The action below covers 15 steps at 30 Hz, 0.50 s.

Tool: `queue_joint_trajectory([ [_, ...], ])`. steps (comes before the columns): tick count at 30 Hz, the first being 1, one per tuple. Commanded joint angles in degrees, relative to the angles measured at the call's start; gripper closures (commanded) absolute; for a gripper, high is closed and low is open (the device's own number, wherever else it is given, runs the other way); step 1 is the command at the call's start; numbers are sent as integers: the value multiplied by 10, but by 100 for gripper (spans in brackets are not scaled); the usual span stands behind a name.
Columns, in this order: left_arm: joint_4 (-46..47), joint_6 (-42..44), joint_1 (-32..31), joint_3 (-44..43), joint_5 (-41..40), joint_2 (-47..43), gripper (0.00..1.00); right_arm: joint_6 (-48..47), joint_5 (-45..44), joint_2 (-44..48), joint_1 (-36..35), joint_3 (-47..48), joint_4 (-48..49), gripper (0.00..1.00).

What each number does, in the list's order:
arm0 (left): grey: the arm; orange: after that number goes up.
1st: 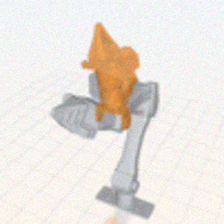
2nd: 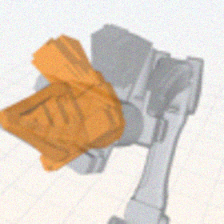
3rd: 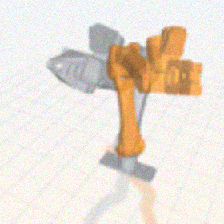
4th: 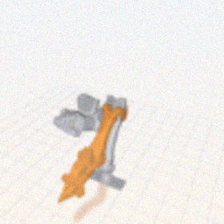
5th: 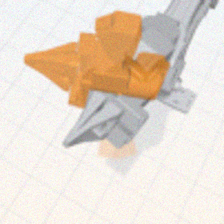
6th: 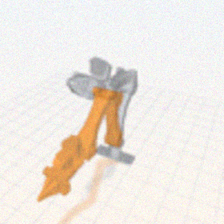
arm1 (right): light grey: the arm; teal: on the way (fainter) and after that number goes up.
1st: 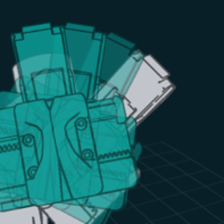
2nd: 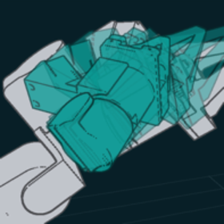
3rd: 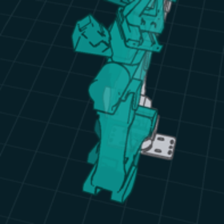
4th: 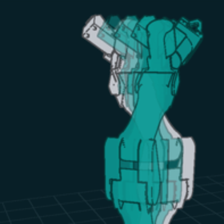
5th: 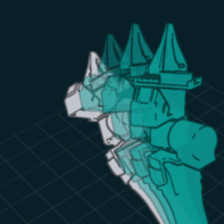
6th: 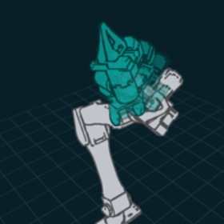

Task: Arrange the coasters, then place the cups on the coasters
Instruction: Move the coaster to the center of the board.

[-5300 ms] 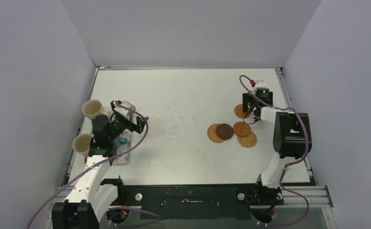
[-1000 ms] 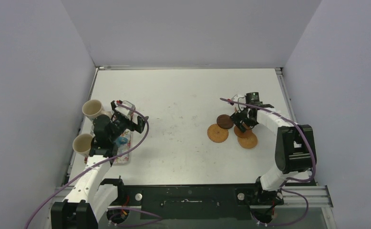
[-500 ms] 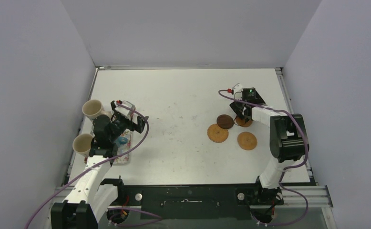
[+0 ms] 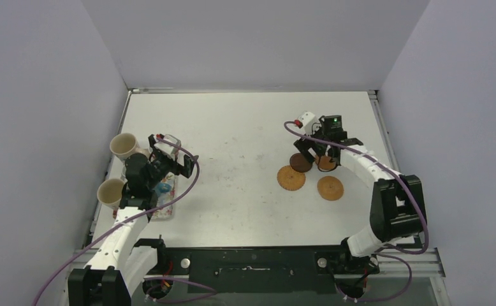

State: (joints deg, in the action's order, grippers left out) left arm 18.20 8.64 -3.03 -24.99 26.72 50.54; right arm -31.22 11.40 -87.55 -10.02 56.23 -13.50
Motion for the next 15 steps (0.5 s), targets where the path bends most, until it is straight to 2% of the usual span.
queue_joint_trajectory([
  [1,21,10,-3,-4,-10,-1,3,-1,20,-33,-35,-12,-4,0],
  [11,25,9,-3,0,-13,-12,3,16,-79,-106,-44,-33,86,0],
  [15,24,8,-3,0,-12,-9,3,29,-152,-141,-43,-35,129,0],
])
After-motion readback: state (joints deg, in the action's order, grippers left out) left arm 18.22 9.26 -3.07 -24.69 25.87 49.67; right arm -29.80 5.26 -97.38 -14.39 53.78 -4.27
